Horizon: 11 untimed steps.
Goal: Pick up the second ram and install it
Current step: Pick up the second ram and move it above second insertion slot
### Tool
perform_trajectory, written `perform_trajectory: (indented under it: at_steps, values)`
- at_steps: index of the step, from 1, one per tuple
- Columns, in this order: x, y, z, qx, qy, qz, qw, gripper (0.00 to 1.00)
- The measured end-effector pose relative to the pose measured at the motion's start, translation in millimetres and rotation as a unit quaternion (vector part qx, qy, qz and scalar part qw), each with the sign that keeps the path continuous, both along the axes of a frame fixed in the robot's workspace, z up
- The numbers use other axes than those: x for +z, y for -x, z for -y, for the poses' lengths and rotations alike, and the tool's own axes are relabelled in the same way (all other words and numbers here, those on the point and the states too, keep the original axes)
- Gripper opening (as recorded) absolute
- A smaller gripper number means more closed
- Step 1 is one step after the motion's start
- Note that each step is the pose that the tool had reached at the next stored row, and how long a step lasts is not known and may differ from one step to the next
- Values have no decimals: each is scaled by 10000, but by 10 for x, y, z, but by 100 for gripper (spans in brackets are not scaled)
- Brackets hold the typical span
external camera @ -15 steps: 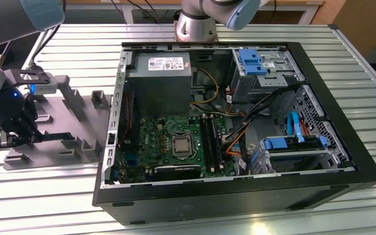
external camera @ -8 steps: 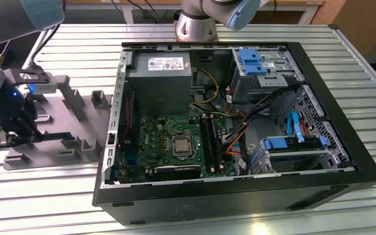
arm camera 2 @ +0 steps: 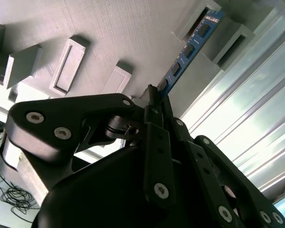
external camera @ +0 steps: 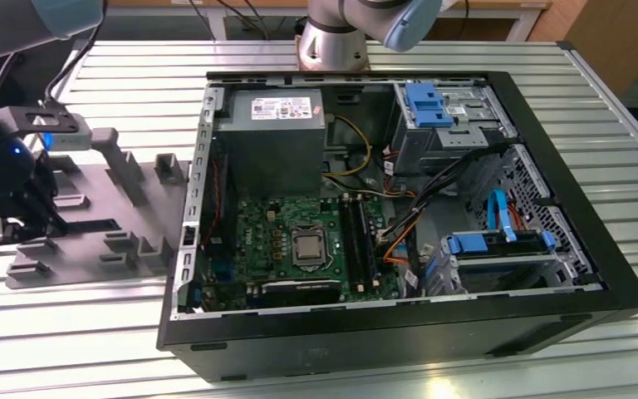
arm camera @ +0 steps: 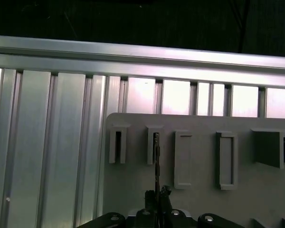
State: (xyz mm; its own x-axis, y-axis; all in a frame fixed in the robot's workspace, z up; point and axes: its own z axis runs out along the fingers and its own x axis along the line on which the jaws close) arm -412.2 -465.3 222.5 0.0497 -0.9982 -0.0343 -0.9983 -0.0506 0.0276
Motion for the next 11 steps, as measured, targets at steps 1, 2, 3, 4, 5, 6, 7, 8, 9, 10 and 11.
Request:
perform_trajectory:
  at_steps: [1,2,3,4,5,6,7,8,9,10,11]
  values:
    - [13,0,0,-3,1,0,10000,14]
    - [19,0,0,-16,2,0,10000,14]
    - [20,0,0,-50,2,1,10000,14]
    - [20,0,0,-101,2,1,9999,14]
    - [23,0,0,-122,3,1,9999,14]
    - [31,0,1,-123,4,-1,9999,14]
    - [39,0,1,-124,4,-1,9999,14]
    - [48,0,0,-124,3,0,9999,14]
    - [62,0,0,-124,3,0,9999,14]
    - [79,0,0,-124,3,0,9999,14]
    - [99,0,0,-124,3,0,9999,14]
